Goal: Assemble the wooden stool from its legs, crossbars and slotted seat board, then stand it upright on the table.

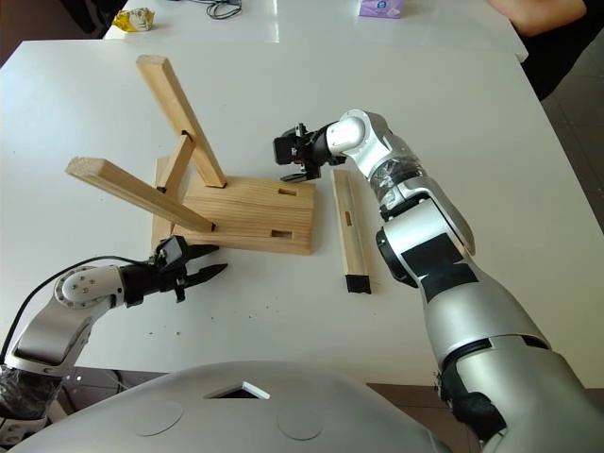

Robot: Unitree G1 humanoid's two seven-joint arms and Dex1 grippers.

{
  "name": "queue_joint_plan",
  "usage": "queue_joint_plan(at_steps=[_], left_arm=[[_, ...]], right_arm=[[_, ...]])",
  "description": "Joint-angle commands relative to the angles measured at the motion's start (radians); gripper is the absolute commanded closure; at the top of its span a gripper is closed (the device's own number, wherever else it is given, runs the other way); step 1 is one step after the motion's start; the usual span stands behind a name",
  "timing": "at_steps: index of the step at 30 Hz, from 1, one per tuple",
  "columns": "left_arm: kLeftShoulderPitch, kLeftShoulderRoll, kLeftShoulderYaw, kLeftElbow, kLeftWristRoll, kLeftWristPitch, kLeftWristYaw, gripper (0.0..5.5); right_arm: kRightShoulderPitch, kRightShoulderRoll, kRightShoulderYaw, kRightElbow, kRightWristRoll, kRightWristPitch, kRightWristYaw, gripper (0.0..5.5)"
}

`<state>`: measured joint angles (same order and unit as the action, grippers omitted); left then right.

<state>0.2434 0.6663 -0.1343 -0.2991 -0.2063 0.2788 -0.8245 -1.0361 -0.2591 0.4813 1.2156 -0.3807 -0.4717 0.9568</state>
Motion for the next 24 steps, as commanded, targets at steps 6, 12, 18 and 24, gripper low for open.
queue_joint_plan(at_steps=[6,12,18,24], left_arm=[[-0.058,-0.059,-0.036,0.014,0.035,0.055,0.075,3.45],[-0.079,-0.085,-0.049,0.029,0.044,0.056,0.097,3.45],[-0.129,-0.080,-0.040,0.079,0.052,0.041,0.077,3.45],[-0.197,-0.044,-0.024,0.170,0.068,-0.001,0.030,3.45]], right_arm=[[0.205,-0.070,-0.027,-0.242,0.094,-0.006,0.203,1.66],[0.404,-0.144,-0.042,-0.579,0.167,0.132,0.265,1.66],[0.558,-0.206,-0.075,-0.846,0.194,0.293,0.225,1.66],[0.670,-0.248,-0.057,-1.053,0.194,0.388,0.210,1.66]])
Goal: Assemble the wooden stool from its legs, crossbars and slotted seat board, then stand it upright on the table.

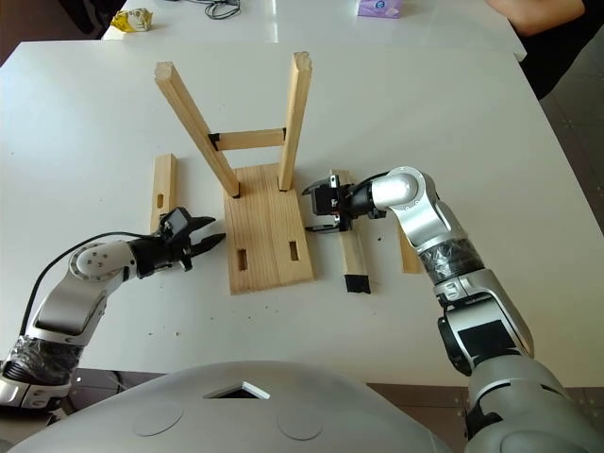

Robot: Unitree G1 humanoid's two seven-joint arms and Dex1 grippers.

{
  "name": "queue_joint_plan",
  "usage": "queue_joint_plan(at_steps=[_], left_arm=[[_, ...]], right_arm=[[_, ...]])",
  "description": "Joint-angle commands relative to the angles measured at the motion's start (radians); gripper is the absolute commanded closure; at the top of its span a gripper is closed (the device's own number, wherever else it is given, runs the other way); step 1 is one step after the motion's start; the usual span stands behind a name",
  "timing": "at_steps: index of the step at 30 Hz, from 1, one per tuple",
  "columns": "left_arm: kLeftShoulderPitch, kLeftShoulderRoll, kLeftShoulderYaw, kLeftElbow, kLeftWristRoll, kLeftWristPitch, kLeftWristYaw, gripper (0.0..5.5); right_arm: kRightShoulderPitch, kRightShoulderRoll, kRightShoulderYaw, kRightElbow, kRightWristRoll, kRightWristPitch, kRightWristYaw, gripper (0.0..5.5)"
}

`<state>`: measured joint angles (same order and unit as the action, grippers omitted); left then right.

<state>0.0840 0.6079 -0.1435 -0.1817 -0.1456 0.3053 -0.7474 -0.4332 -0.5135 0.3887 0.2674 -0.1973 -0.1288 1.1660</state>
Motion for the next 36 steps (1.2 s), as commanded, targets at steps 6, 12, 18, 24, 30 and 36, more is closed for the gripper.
queue_joint_plan(at_steps=[6,12,18,24,30,36], left_arm=[[-0.022,0.039,-0.012,0.076,0.001,-0.057,-0.087,3.45],[0.020,0.036,0.004,0.053,-0.005,-0.057,-0.072,3.45],[0.027,0.042,0.068,0.076,-0.004,-0.101,-0.045,3.45],[0.019,0.036,0.168,0.020,-0.070,-0.090,-0.028,3.45],[0.113,-0.042,0.353,-0.357,-0.426,0.092,0.047,3.45],[0.270,-0.223,0.396,-0.648,-0.672,0.198,0.364,3.45]], right_arm=[[0.090,-0.011,0.022,-0.167,0.014,0.110,-0.028,1.66],[0.098,-0.041,-0.006,-0.192,0.038,0.136,-0.028,1.66],[0.101,-0.089,-0.033,-0.210,0.100,0.147,0.011,1.66],[0.091,-0.103,-0.106,-0.258,0.200,0.214,0.014,1.66],[0.132,-0.059,-0.343,-0.504,0.554,0.600,-0.092,1.66],[0.271,-0.062,-0.488,-0.630,0.602,0.795,-0.326,1.66]])
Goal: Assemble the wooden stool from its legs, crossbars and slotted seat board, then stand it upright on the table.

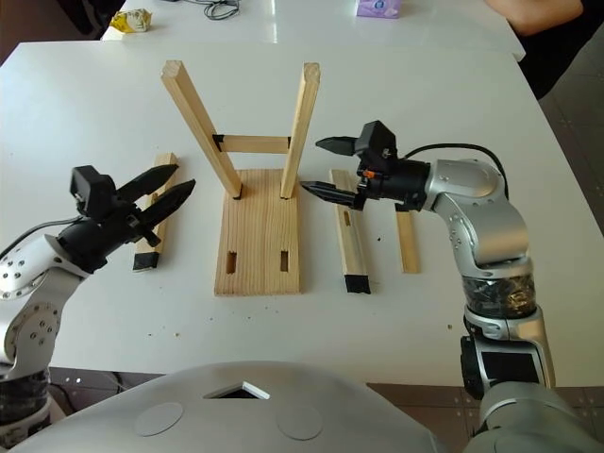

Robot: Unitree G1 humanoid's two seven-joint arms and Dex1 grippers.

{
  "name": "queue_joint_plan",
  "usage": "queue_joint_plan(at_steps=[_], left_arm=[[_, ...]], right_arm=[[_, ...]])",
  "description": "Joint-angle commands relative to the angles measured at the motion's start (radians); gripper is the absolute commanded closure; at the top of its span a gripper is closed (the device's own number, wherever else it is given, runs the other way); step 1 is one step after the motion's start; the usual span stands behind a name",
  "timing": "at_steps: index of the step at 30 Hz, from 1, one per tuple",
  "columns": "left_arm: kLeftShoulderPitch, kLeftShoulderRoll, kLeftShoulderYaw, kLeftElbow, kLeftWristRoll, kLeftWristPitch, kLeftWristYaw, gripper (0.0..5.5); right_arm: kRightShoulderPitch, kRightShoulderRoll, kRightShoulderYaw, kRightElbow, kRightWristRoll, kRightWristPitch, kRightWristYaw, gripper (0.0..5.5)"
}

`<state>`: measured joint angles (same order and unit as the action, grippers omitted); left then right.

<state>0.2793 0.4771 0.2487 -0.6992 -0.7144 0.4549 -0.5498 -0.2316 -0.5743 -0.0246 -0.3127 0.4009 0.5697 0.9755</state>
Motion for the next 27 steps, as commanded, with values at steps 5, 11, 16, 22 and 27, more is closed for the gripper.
queue_joint_plan(at_steps=[5,11,16,22,27], left_arm=[[0.010,-0.249,-0.086,-0.228,-0.106,0.128,0.540,3.45],[-0.121,-0.414,-0.309,-0.293,0.231,0.178,0.914,3.45],[-0.073,-0.447,-0.480,-0.319,0.500,0.171,1.047,3.02],[-0.037,-0.524,-0.650,-0.315,0.764,0.143,1.178,2.80],[-0.117,-0.600,-0.680,-0.215,0.923,0.071,1.249,2.80]], right_arm=[[0.137,0.113,-0.202,-0.165,-0.016,0.267,-0.458,1.66],[0.139,0.184,-0.164,-0.322,-0.050,0.540,-0.696,1.66],[0.126,0.144,-0.168,-0.354,-0.027,0.714,-0.711,1.66],[0.096,0.019,-0.140,-0.326,0.005,0.822,-0.642,1.66],[0.017,-0.119,-0.088,-0.208,0.004,0.898,-0.588,1.66]])
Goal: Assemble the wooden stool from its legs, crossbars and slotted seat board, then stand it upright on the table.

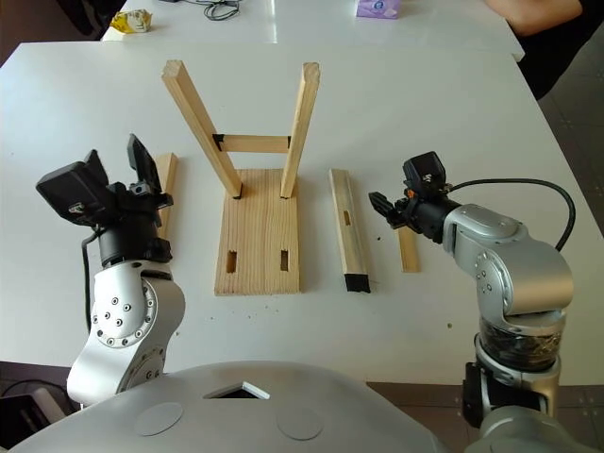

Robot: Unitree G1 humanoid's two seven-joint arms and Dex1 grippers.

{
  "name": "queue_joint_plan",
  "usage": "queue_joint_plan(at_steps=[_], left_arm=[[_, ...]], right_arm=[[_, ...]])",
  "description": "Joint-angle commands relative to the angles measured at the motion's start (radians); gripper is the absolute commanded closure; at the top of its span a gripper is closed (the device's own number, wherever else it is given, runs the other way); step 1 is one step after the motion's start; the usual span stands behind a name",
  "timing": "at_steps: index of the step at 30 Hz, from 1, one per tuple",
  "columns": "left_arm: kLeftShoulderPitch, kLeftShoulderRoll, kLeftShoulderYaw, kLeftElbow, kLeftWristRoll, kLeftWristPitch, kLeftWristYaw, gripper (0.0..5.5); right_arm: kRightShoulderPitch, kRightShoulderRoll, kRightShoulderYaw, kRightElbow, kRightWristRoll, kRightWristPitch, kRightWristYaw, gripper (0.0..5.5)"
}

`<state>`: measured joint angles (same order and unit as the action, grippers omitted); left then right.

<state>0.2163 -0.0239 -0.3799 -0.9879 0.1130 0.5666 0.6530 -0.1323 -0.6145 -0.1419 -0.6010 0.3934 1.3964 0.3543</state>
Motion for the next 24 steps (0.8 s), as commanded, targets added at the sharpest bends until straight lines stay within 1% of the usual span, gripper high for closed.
queue_joint_plan(at_steps=[1,4,7,14,21,24], left_arm=[[-0.067,-0.116,-0.043,0.090,0.110,-0.058,0.060,2.80],[-0.081,-0.148,-0.030,0.126,0.142,-0.109,0.096,2.80],[-0.072,-0.164,-0.031,0.147,0.153,-0.151,0.126,2.80],[-0.055,-0.164,-0.032,0.149,0.139,-0.179,0.132,2.80],[-0.038,-0.165,-0.033,0.134,0.144,-0.174,0.149,2.80],[-0.052,-0.153,-0.016,0.131,0.122,-0.157,0.123,2.80]], right_arm=[[-0.122,-0.097,0.035,0.113,0.022,0.114,0.046,1.66],[-0.241,-0.133,0.070,0.205,0.051,0.208,0.084,1.66],[-0.308,-0.167,0.117,0.280,0.100,0.217,0.107,1.66],[-0.298,-0.241,0.182,0.325,0.155,0.217,0.096,1.66],[-0.307,-0.232,0.246,0.385,0.136,0.218,0.073,1.66],[-0.231,-0.234,0.206,0.358,0.164,0.217,0.045,1.66]])
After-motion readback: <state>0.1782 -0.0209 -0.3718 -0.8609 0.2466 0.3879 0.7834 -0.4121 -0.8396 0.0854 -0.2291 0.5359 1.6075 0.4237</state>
